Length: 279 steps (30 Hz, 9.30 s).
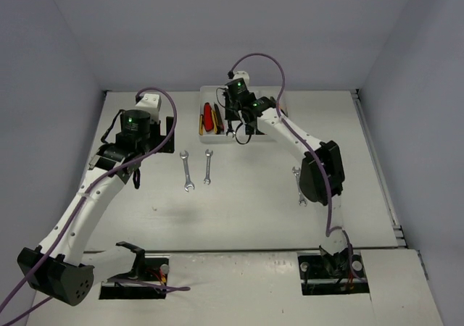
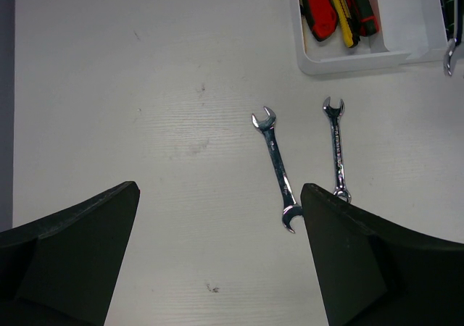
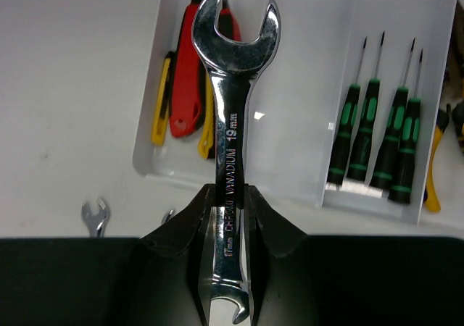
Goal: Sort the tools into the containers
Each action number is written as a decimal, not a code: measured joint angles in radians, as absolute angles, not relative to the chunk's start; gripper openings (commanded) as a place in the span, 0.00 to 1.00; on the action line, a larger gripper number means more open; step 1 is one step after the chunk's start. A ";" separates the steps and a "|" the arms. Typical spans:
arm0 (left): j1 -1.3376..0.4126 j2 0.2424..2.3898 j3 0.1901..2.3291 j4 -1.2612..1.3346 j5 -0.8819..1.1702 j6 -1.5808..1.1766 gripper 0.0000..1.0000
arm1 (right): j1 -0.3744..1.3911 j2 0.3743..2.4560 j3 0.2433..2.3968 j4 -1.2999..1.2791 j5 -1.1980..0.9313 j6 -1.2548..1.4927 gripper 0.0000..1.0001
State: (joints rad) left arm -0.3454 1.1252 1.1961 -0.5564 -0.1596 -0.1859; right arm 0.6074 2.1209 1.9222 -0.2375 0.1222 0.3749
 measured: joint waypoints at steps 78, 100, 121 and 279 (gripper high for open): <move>-0.345 1.165 1.196 -0.556 -0.085 -0.185 0.91 | 0.395 1.671 0.913 -0.181 0.061 0.400 0.00; -0.345 1.162 1.196 -0.556 -0.107 -0.177 0.91 | 0.679 2.052 1.582 -0.228 0.066 0.462 0.00; -0.344 1.159 1.196 -0.556 -0.109 -0.171 0.91 | 0.452 2.589 2.372 -0.230 0.050 0.354 0.42; -0.544 1.740 1.222 -0.412 -0.109 -0.463 0.52 | 0.459 0.953 0.721 -0.115 0.339 0.339 0.54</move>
State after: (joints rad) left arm -0.5443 1.7404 1.2223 -0.4122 -0.1088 -0.4633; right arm 0.4587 0.9532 0.7214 -0.1152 0.3386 0.3393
